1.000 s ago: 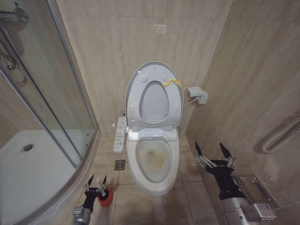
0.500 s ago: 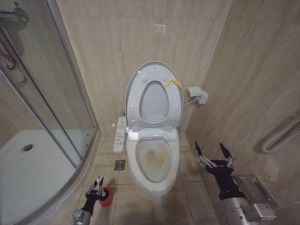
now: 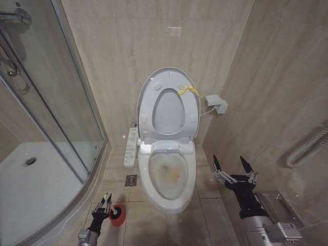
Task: Open the toilet lid, clean the toilet bowl with a toilet brush, close the toilet lid, and flush.
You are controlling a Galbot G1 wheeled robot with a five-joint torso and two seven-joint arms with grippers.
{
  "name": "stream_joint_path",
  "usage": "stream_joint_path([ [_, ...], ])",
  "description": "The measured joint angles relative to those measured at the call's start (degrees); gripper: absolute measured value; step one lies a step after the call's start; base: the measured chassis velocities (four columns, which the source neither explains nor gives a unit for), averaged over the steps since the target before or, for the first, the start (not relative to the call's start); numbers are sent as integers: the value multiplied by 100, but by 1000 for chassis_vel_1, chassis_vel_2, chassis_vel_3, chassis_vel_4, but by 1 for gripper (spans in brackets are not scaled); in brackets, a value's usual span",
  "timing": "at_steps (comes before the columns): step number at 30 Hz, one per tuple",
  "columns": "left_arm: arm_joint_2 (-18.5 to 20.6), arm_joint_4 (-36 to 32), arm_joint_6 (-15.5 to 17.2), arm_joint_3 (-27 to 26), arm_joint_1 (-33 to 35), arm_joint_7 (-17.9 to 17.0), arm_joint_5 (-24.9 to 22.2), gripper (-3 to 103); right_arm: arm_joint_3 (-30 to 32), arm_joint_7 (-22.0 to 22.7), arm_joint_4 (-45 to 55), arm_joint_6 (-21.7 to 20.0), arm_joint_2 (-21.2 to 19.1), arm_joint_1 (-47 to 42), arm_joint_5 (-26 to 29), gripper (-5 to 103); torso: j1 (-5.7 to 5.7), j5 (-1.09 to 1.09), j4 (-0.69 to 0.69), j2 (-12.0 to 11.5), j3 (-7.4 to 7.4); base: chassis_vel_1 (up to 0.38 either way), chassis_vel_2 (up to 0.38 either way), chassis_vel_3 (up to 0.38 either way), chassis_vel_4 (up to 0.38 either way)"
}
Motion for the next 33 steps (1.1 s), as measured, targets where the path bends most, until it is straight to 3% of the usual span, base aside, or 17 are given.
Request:
stream_joint_path([
  [14,39,-246,6,2,112,-49,-9,22,0,0,0,0,0,0,0,100,0,-1,0,0,0,0,0,0,0],
  [23,131,-1283,20,-164,754,-59,-116,22,0,0,0,0,0,0,0,100,0,-1,-1,0,0,0,0,0,0],
  [33,314,-3198,10,-494,2351,328,-809,22,0,0,0,0,0,0,0,100,-1,0,2,0,0,0,0,0,0],
])
